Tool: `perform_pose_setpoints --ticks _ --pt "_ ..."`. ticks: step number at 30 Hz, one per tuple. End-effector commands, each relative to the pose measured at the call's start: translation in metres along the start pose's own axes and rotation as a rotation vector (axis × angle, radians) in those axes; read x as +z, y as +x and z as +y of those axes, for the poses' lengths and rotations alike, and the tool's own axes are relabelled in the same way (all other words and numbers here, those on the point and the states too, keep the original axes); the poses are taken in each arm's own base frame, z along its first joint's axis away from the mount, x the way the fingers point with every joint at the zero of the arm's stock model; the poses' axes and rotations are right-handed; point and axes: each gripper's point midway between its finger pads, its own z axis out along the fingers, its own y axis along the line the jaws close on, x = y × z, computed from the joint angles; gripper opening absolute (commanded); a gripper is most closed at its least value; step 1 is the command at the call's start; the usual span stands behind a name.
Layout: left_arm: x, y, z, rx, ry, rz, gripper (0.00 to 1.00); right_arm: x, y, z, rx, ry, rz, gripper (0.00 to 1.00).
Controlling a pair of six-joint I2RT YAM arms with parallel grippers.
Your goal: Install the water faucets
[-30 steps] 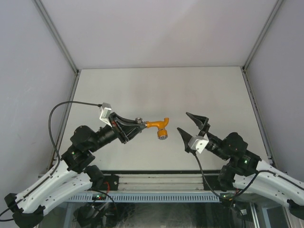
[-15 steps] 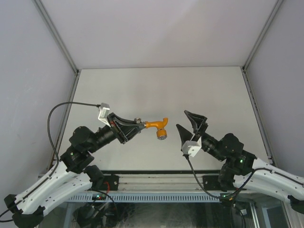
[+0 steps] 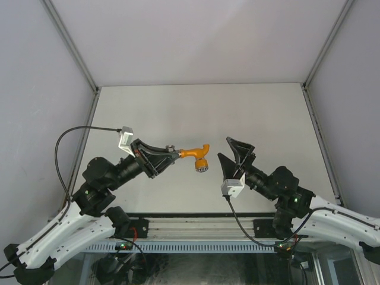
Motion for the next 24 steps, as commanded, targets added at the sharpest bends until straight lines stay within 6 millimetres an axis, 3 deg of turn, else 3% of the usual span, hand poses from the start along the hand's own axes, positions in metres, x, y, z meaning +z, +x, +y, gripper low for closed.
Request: perform_pose_setpoints --ticks 1,18,24 --pt "-0.002 -0.0429 -0.0318 -0.002 0.075 -0.11 0.0 0.0034 -0.0108 -0.012 -0.051 0.039 -0.042 0.72" --pt "0.0027 -0.0425 -0.0317 -0.02 0.071 -0.096 0.0 0.0042 -0.0157 -0.01 -0.07 0.024 -0.069 0.73" --pt "0.0061 -0.0457 -0.036 -0.062 0.077 -0.09 0.0 -0.0038 -0.0196 -0.015 -0.108 0.039 -0.103 0.74"
